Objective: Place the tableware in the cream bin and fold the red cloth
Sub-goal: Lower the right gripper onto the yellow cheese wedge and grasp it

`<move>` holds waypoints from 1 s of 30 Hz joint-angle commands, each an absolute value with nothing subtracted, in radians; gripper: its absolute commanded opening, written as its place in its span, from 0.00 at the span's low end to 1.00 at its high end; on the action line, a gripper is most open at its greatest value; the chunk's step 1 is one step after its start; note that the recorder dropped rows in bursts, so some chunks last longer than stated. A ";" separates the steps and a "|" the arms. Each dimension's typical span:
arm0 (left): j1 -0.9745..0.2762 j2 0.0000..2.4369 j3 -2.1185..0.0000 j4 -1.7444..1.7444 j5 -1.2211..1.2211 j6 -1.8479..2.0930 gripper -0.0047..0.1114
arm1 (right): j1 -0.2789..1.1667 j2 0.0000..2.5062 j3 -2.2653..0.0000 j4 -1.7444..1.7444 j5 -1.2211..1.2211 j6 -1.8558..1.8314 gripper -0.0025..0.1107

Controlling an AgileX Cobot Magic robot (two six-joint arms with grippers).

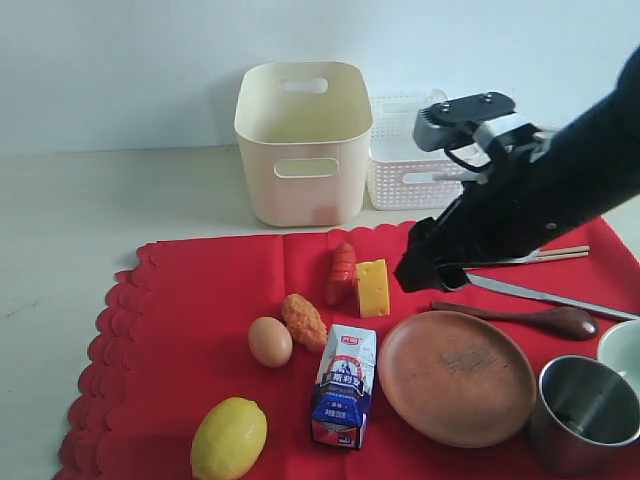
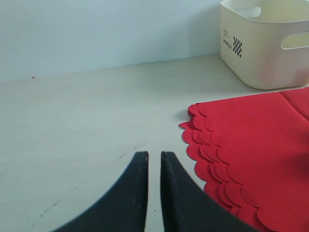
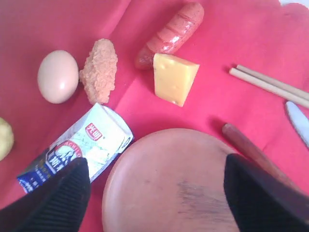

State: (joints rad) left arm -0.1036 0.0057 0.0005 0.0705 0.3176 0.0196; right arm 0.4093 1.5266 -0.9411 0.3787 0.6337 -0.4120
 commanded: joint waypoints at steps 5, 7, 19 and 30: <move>-0.109 0.000 0.000 0.076 0.312 0.023 0.14 | 0.480 1.703 -1.093 0.206 0.657 -0.188 0.68; -0.109 0.000 0.000 0.076 0.312 0.023 0.14 | 0.488 1.748 -1.123 0.179 0.669 -0.166 0.68; -0.109 0.000 0.000 0.076 0.312 0.023 0.14 | 0.506 1.871 -1.197 0.177 0.614 -0.123 0.67; -0.109 0.000 0.000 0.076 0.312 0.023 0.14 | 0.506 1.997 -1.287 0.140 0.553 -0.023 0.66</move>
